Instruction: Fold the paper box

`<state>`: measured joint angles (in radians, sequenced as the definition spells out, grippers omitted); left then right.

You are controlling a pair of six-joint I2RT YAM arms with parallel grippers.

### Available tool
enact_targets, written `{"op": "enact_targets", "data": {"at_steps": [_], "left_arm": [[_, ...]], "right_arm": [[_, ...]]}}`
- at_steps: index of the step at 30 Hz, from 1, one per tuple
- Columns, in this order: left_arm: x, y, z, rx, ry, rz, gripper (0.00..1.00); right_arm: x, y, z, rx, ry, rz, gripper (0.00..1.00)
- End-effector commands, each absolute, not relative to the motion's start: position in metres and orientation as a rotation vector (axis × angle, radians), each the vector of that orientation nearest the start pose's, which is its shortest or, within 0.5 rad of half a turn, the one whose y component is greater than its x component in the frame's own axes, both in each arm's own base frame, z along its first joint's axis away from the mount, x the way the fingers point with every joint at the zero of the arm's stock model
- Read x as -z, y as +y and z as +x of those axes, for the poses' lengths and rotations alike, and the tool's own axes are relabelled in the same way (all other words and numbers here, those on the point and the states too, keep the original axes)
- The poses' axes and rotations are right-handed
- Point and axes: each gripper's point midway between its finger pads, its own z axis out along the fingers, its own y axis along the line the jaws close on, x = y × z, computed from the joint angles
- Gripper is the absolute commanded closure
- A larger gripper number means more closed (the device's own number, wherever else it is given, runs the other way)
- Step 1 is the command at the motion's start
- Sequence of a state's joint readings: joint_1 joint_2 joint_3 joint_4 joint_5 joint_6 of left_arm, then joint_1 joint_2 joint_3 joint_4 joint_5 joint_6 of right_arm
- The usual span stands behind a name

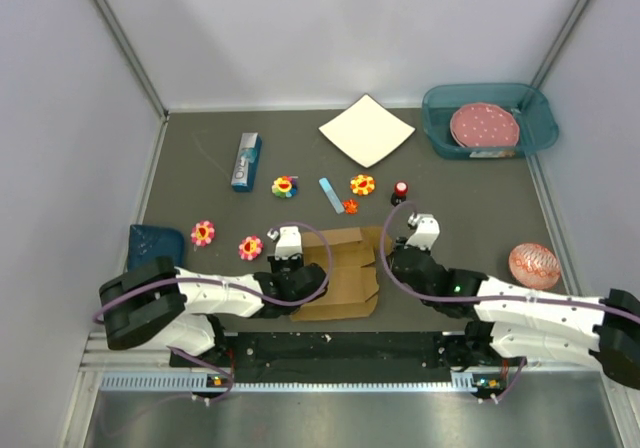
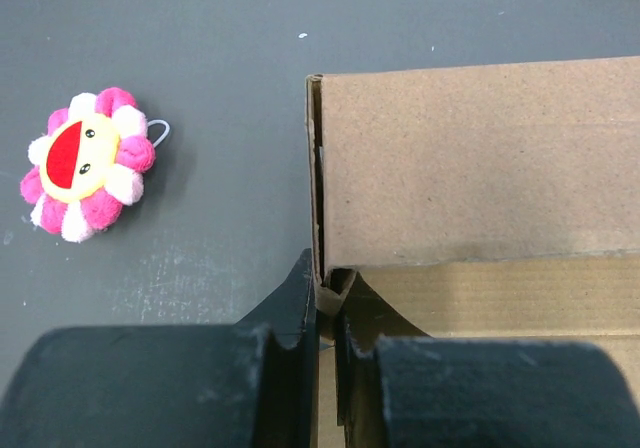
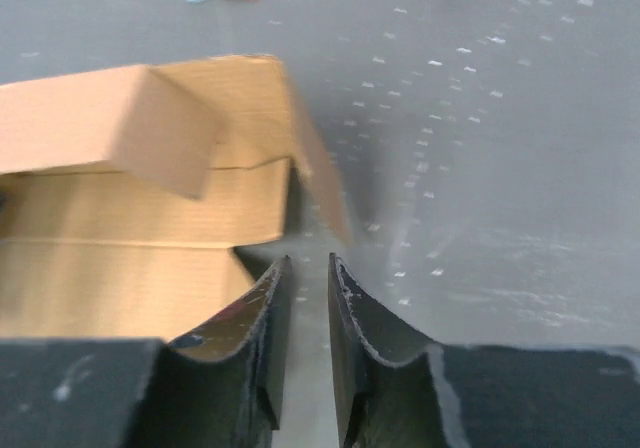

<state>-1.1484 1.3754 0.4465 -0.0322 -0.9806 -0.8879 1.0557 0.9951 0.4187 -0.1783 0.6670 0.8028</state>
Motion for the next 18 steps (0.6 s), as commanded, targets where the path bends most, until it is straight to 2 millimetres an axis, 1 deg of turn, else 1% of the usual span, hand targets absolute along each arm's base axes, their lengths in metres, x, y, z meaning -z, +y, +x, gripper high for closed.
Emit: {"op": "enact_targets", "data": {"at_steps": [1, 2, 3, 4, 6, 7, 9, 10, 13, 14, 16, 18], "left_arm": [[-0.032, -0.174, 0.217, -0.055, 2.057, -0.04, 1.0], [-0.031, -0.174, 0.217, -0.056, 2.059, -0.039, 1.0], [-0.031, -0.175, 0.217, -0.056, 2.059, -0.039, 1.0], [-0.03, -0.176, 0.217, -0.057, 2.063, -0.036, 1.0], [-0.029, -0.177, 0.216, -0.058, 2.065, -0.037, 1.0], [-0.029, -0.177, 0.216, -0.057, 2.066, -0.036, 1.0], [-0.029, -0.179, 0.216, -0.051, 2.064, -0.038, 1.0], [-0.03, -0.179, 0.216, -0.049, 2.063, -0.038, 1.0], [-0.034, -0.179, 0.217, -0.039, 2.054, -0.047, 1.0], [-0.035, -0.179, 0.217, -0.038, 2.049, -0.051, 1.0], [-0.037, -0.178, 0.217, -0.031, 2.043, -0.058, 1.0], [-0.037, -0.177, 0.217, -0.029, 2.041, -0.063, 1.0]], "right_arm": [[-0.112, 0.232, 0.2, -0.63, 2.063, -0.023, 0.83], [-0.112, 0.238, 0.196, -0.666, 2.07, -0.055, 0.87], [-0.112, 0.248, 0.187, -0.719, 2.079, -0.101, 0.92], [-0.113, 0.256, 0.185, -0.753, 2.072, -0.121, 0.94], [-0.103, 0.26, 0.177, -0.768, 2.111, -0.158, 1.0], [-0.092, 0.26, 0.176, -0.744, 2.147, -0.165, 1.0], [-0.076, 0.259, 0.17, -0.731, 2.205, -0.174, 1.0], [-0.062, 0.256, 0.167, -0.701, 2.247, -0.172, 1.0], [-0.042, 0.253, 0.158, -0.713, 2.308, -0.115, 1.0], [-0.029, 0.247, 0.154, -0.696, 2.343, -0.07, 1.0], [-0.014, 0.237, 0.148, -0.663, 2.373, -0.022, 1.0], [-0.007, 0.23, 0.147, -0.65, 2.389, 0.063, 1.0]]}}
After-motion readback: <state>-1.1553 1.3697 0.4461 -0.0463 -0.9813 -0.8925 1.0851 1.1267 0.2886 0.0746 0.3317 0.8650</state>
